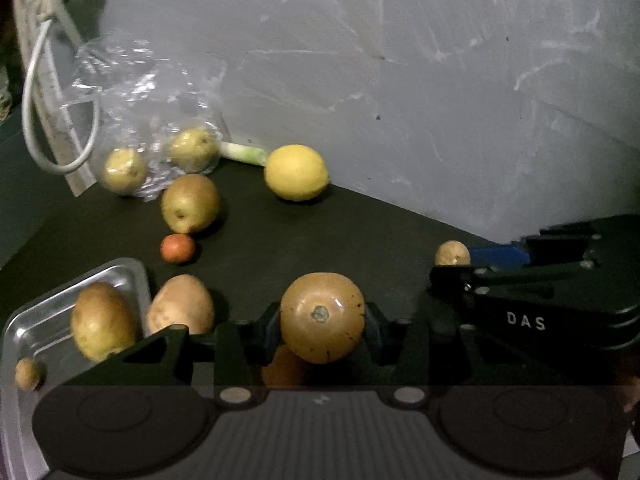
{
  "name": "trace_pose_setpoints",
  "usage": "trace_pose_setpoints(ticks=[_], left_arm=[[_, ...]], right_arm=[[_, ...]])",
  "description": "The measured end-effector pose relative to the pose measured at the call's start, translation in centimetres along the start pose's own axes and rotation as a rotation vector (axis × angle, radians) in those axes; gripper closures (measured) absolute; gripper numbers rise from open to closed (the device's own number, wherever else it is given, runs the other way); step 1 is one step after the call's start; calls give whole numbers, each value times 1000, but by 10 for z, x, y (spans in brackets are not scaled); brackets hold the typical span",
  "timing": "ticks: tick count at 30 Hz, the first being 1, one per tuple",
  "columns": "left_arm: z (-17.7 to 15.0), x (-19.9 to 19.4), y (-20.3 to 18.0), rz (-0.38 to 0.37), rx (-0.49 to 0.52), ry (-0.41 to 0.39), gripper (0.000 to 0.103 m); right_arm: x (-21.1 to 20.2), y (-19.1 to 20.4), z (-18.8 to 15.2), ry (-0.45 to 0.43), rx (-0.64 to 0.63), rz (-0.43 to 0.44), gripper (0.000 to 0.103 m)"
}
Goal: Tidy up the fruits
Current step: 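Grasp the orange spotted fruit with the left tool while the right tool grasps a small tan potato, then carry both fruits over the tray and open both tools to release them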
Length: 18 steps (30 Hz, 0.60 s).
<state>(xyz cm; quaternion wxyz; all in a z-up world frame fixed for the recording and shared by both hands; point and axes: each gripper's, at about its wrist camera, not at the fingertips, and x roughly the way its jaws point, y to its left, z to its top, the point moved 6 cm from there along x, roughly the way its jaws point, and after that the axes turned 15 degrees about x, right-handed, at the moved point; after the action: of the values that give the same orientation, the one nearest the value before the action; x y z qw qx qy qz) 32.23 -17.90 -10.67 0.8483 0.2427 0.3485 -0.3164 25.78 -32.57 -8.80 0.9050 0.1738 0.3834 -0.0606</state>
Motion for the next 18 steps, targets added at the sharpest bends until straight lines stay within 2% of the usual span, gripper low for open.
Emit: trace_pose_setpoints(ticks=[9, 18], left_arm=[[-23, -41, 26, 62, -85, -28, 57], [-64, -85, 65, 139, -180, -15, 57]], right_arm=[[-25, 32, -14, -14, -38, 40, 73], [-41, 84, -30, -16, -105, 108, 73]])
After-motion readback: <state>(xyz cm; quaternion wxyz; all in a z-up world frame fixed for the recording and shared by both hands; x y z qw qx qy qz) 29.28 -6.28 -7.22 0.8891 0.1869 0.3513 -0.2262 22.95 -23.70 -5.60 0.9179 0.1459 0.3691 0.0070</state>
